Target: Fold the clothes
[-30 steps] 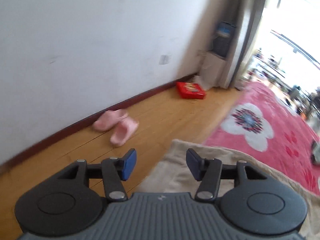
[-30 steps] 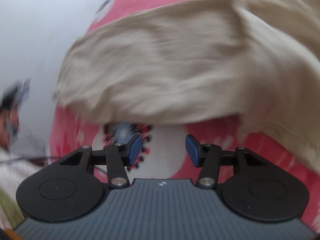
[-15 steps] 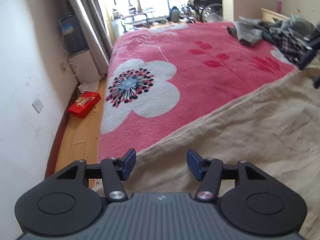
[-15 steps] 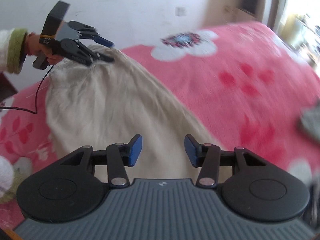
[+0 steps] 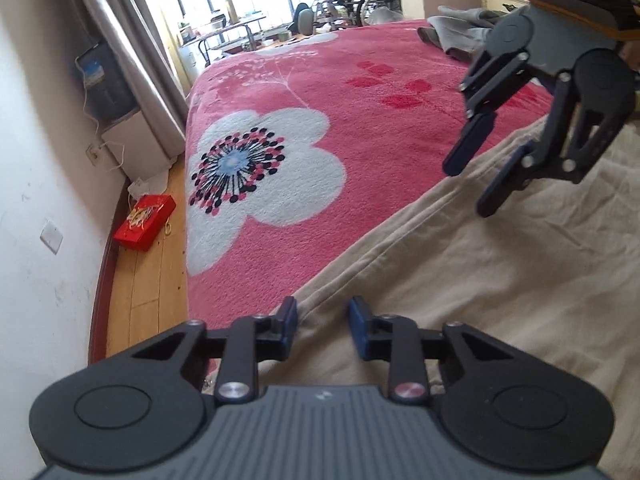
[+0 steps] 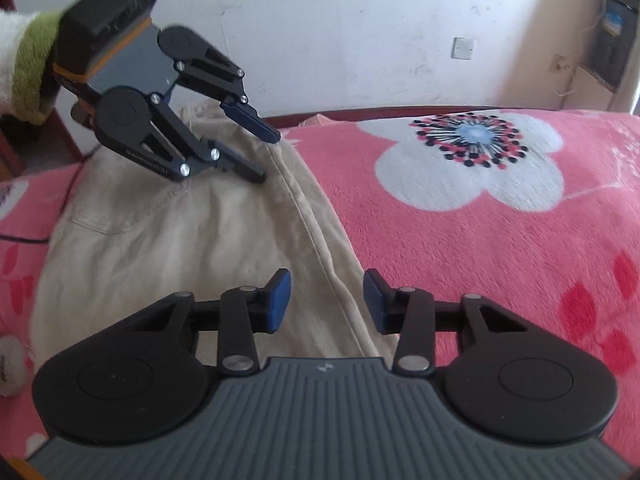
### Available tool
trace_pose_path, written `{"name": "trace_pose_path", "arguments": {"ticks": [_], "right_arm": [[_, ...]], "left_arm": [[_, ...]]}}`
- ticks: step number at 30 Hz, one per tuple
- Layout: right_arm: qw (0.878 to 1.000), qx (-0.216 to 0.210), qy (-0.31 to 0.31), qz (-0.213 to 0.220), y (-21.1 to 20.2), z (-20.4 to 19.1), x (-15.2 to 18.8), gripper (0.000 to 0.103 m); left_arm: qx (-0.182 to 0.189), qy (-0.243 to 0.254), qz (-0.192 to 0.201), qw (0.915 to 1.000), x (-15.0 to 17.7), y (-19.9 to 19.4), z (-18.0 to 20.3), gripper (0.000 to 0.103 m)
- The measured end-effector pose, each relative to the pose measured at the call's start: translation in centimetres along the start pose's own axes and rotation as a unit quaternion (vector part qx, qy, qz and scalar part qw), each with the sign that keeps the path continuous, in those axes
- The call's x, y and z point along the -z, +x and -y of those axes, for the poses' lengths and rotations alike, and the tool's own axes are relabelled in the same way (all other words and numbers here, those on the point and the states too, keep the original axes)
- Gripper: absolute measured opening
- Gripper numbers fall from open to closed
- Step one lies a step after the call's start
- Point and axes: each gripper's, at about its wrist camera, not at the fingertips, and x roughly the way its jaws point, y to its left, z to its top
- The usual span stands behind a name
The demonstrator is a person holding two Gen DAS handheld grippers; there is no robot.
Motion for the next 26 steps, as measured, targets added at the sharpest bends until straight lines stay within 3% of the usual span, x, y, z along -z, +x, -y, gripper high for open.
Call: {"name": "trace_pose_path", "arguments": {"ticks": [4, 9, 11, 13, 15, 17, 18, 26], "right_arm": [[1.000, 0.010, -0.017, -0.014, 1.3, -0.4, -0.3, 0.034], [0.999, -0.020, -0.024, -0.028, 1.8, -0.7, -0.8, 0.034], [0.999, -0.028, -0.029, -0.036, 1.9, -0.9, -0.9, 0.034], [0.998, -0.030, -0.025, -0.046, 2.2, -1.0, -0.8, 0.033], [0.998, -0.029, -0.021, -0.055, 2.5, -1.1, -0.8, 0.016], [0.998, -0.017, -0.024, -0.056, 2.4, -1.4, -0.7, 0.003], [0.998, -0.009, -0.030, -0.053, 2.2, -1.7, -0.8, 0.002], [0.999, 0.032, -0.028, -0.006, -1.2, -2.4, -1.4, 0.001]], "left_arm": [[0.001, 0.018, 0.004, 0.9998, 0.2, 0.3, 0.2, 0.026], [0.006, 0.034, 0.007, 0.9994, -0.1, 0.6, -0.1, 0.047], [0.013, 0.040, 0.002, 0.9991, -0.3, 0.9, -0.1, 0.047], [0.021, 0.043, -0.001, 0.9989, -0.5, 1.3, -0.1, 0.043], [0.023, 0.046, -0.001, 0.9987, -0.6, 1.4, 0.1, 0.022], [0.015, 0.048, 0.007, 0.9987, -0.6, 1.1, 0.3, 0.014], [0.009, 0.048, 0.013, 0.9987, -0.5, 0.9, 0.4, 0.010], [-0.011, 0.043, 0.050, 0.9978, -1.9, -0.8, 0.3, 0.007]]}}
